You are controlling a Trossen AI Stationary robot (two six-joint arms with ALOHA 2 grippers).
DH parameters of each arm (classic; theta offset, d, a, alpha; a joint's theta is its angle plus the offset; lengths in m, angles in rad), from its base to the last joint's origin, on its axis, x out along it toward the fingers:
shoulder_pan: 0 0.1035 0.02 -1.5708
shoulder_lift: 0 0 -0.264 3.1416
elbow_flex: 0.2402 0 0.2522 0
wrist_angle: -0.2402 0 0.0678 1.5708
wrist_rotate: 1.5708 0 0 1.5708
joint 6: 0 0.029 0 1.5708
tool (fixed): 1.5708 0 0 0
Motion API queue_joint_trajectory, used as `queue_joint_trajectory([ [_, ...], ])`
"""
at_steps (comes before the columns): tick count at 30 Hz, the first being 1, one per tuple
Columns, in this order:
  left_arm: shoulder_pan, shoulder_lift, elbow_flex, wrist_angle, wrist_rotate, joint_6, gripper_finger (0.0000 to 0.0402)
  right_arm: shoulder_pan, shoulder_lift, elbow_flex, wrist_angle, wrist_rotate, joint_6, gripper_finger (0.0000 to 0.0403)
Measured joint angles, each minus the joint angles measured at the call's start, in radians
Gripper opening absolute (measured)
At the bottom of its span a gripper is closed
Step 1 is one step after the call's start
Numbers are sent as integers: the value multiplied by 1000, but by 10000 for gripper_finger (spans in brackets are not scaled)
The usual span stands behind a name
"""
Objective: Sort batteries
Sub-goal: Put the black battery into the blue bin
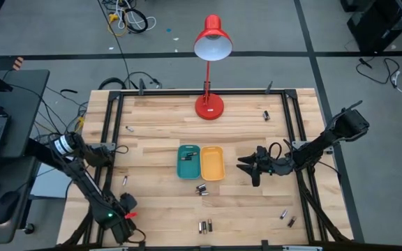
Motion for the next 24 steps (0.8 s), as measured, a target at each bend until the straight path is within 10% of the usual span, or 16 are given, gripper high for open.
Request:
queue_joint_trajectory([
  [24,60,-24,80,-190,-212,-242,214,0,0,0,-7,0,0,170],
])
